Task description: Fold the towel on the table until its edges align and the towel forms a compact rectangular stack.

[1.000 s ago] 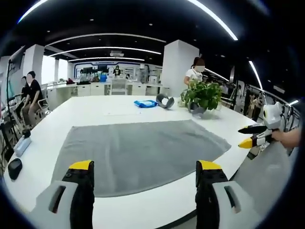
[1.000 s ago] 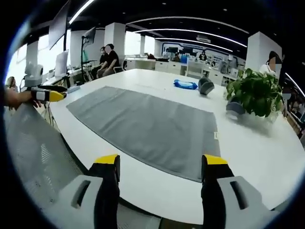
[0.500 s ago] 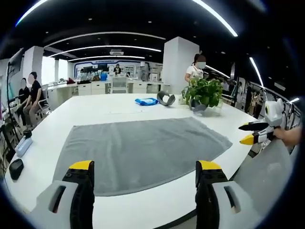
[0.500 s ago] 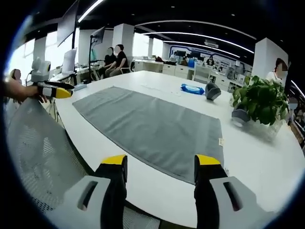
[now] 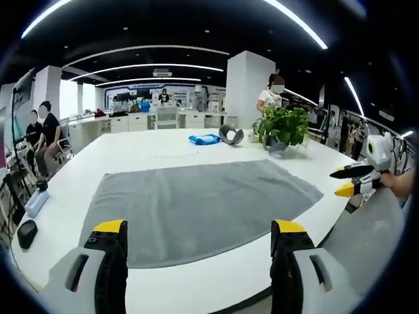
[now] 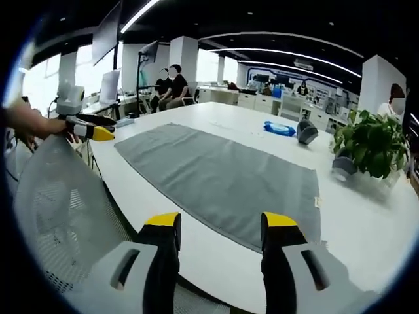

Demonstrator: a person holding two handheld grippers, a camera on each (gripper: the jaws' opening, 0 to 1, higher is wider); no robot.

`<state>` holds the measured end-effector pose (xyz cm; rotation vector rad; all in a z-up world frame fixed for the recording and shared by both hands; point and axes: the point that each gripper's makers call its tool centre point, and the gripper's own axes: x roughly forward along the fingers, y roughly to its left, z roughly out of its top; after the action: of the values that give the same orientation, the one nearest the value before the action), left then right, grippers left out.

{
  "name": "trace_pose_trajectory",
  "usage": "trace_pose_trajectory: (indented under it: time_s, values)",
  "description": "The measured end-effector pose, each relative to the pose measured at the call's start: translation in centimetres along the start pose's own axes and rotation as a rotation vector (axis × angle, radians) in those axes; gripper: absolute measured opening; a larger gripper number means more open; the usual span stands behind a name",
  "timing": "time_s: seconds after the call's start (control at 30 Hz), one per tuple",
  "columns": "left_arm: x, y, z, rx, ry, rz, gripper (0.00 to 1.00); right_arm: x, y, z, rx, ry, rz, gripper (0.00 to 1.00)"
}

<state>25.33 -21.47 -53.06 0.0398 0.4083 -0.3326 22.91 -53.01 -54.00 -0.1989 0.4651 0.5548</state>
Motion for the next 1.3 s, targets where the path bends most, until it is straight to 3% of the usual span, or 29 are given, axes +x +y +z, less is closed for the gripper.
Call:
trace_pose_trajectory:
  time_s: [0.23,0.43,0.63,0.77,1.03,1.17,1.3]
  values:
    - [-0.3,0.6,-0.5,-0.03,0.022,0.045,0.92,0.5,1.1,-0.9,0.01,0.047,0.059,0.49]
    - [-0.1,-0.5,-0.5,-0.011,0.038,0.001,0.91,0.2,1.1,0.0,0.022,-0.008,0.058,0.46]
    - [-0.4,-0.9,0.8,-0.046,-0.034,-0.025,0.91,0.3,1.1,-0.5,0.041,0.014,0.059,0.46]
    - [-0.3,-0.5,1.1,-0.053,-0.048,-0.01,0.91,0.4,0.6,-1.0,0.062,0.038,0.048,0.46]
    - [-0.3,0.2,1.4,-0.06,-0.078,-0.007,0.89,0.1,0.4,-0.4,0.056,0.002,0.028,0.45]
    - [-0.2,-0.1,1.7,-0.032,-0.094,-0.036,0.87,0.0,0.4,0.1,0.068,-0.028,0.025,0.46]
    - [0.2,-0.1,0.0,0.054,0.009,-0.028,0.85,-0.1,-0.2,0.6,0.095,-0.06,-0.009,0.53]
